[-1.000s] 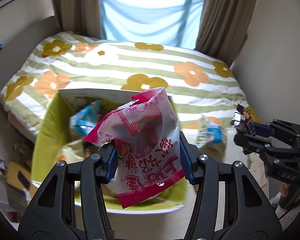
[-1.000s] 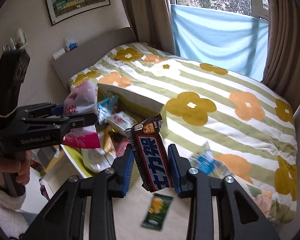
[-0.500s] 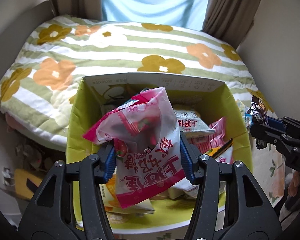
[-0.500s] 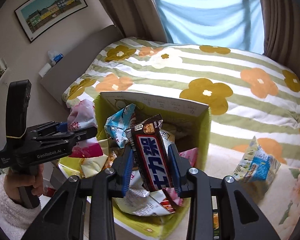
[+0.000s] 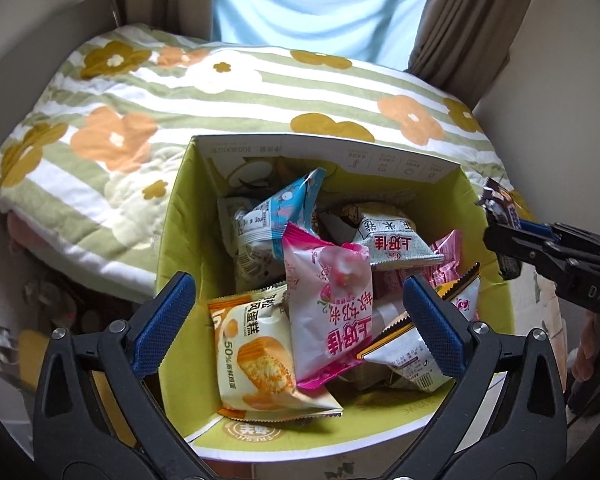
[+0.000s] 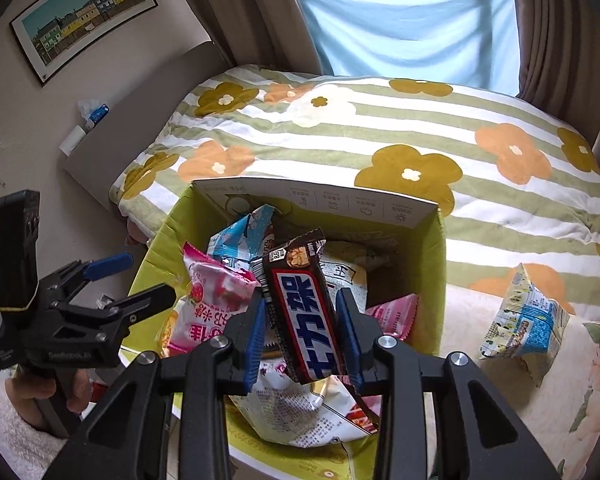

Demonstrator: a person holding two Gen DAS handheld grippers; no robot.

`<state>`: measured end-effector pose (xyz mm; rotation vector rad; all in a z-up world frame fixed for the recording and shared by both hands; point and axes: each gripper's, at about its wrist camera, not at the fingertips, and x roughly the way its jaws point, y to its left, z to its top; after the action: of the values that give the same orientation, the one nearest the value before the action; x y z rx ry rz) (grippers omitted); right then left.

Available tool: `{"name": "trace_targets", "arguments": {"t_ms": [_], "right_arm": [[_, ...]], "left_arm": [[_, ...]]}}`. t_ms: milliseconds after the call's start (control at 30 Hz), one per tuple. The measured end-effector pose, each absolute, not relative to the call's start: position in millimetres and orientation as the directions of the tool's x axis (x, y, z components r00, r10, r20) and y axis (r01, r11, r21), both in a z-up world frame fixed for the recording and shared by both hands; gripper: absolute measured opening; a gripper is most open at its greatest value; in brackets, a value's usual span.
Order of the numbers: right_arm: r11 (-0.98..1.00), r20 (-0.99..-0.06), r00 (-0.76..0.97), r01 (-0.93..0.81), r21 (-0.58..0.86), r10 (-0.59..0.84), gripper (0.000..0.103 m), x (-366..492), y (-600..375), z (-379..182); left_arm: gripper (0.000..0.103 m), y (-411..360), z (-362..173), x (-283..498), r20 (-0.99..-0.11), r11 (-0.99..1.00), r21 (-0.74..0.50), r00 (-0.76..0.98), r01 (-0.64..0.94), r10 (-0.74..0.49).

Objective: Organize snacks
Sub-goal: 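Drop the pink bag into the box from the left tool while the right tool carries the bar, then open the right tool over the box to drop the chocolate bar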

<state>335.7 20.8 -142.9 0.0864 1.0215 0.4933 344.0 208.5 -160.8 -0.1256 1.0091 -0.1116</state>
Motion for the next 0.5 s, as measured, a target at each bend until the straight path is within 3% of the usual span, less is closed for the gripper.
{"name": "trace_targets", "arguments": {"t_ms": [167,233,300,500], "right_arm": [[0.888,-0.782,0.443,-0.351,0.298,0.438,0.033,351.3,29.9,-147.6],[0.882,-0.784,0.427,-0.347,0.319,0.451,0.054,355.5,32.1,-151.6],[0.879,-0.771,0.440,-0.347,0.326,0.459,0.100,353.7,32.1,-152.5],[0.886,-0.736,0.515,-0.383,0.260,0.439,0.103,335.4,22.8,-145.2]], "left_arm": [[0.103,210.8,-163.9,343.9,-0.833,0.984,-0.177,0.528,0.030,-0.166],[0.103,212.1,-163.6,343.6,-0.828,0.979,-0.201,0.530,0.026,-0.183],[0.103,211.6,-163.5,342.4,-0.826,0.978,-0.205,0.532,0.025,-0.187],[0.103,206.6,-164.8,337.0,-0.832,0.983,-0.184,0.528,0.021,-0.168]]}}
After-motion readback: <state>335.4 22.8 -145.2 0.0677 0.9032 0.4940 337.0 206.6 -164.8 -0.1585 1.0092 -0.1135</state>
